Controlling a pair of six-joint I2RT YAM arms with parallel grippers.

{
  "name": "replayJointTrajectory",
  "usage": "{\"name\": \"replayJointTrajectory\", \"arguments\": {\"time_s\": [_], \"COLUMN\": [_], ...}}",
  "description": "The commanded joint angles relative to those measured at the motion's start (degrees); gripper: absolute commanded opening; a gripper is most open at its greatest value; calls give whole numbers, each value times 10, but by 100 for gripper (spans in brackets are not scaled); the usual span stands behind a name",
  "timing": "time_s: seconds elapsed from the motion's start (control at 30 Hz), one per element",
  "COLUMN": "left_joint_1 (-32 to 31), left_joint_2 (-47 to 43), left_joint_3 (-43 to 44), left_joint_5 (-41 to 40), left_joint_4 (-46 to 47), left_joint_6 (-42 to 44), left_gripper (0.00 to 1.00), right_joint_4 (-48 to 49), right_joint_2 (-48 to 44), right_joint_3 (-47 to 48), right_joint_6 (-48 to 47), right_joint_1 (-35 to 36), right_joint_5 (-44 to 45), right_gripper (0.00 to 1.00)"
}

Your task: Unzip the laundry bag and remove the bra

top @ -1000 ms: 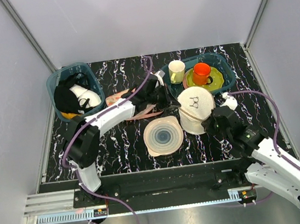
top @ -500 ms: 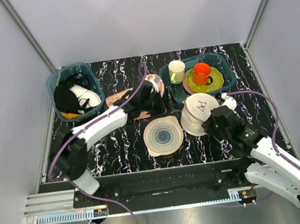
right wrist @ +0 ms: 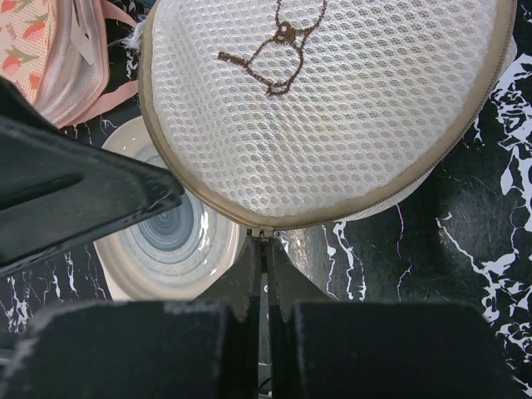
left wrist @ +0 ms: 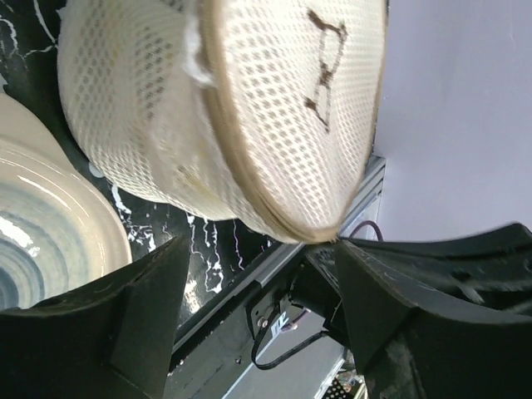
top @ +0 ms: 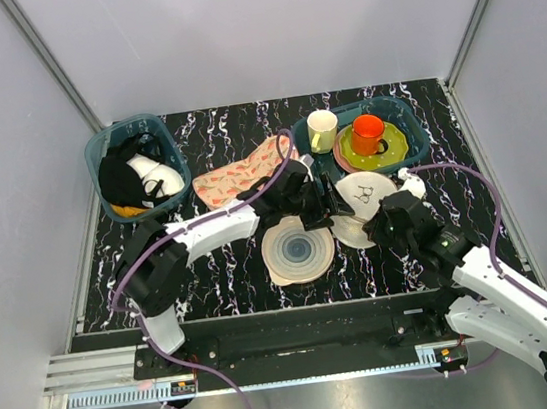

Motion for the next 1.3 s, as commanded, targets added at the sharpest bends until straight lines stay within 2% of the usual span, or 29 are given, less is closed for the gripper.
{"name": "replayJointTrajectory", "arguments": {"time_s": [0.0,0.1,0.2,0.23,0.27,0.5,0.67,0.77,0.93,1.13,1.2,1.23,1.27], "left_joint_1": [2,1,3,5,7,64,105,117,120,86,68,64,64], "left_joint_2": [26,52,77,80,84,24,7,19,67,154,166,170,164], "left_joint_3": [42,74,115,128,132,85,78,105,180,308,343,352,354], "left_joint_5": [-4,5,11,16,18,25,47,42,21,63,56,59,65], "left_joint_4": [47,47,19,13,8,-41,-73,-104,-155,-174,-214,-222,-227], "left_joint_6": [-33,-15,11,18,21,72,137,168,210,226,252,258,260], "left_gripper": [72,70,58,25,0,0,0,0,0,0,12,25,48], "right_joint_4": [15,15,10,4,2,-18,4,15,12,-36,-50,-51,-54], "right_joint_2": [0,-8,-16,-16,-19,-34,2,32,22,9,3,-5,-10], "right_joint_3": [5,2,3,4,6,3,11,14,65,97,97,95,94], "right_joint_6": [-5,0,-2,-2,-2,-6,-29,-52,-96,-85,-76,-73,-70], "right_joint_1": [-4,-3,-3,-3,-3,-4,-8,-26,-55,-54,-54,-54,-54], "right_joint_5": [-5,-8,-8,-7,-8,19,22,34,-12,-45,-51,-53,-54], "right_gripper": [0,0,0,0,0,0,0,0,0,0,0,0,0]}}
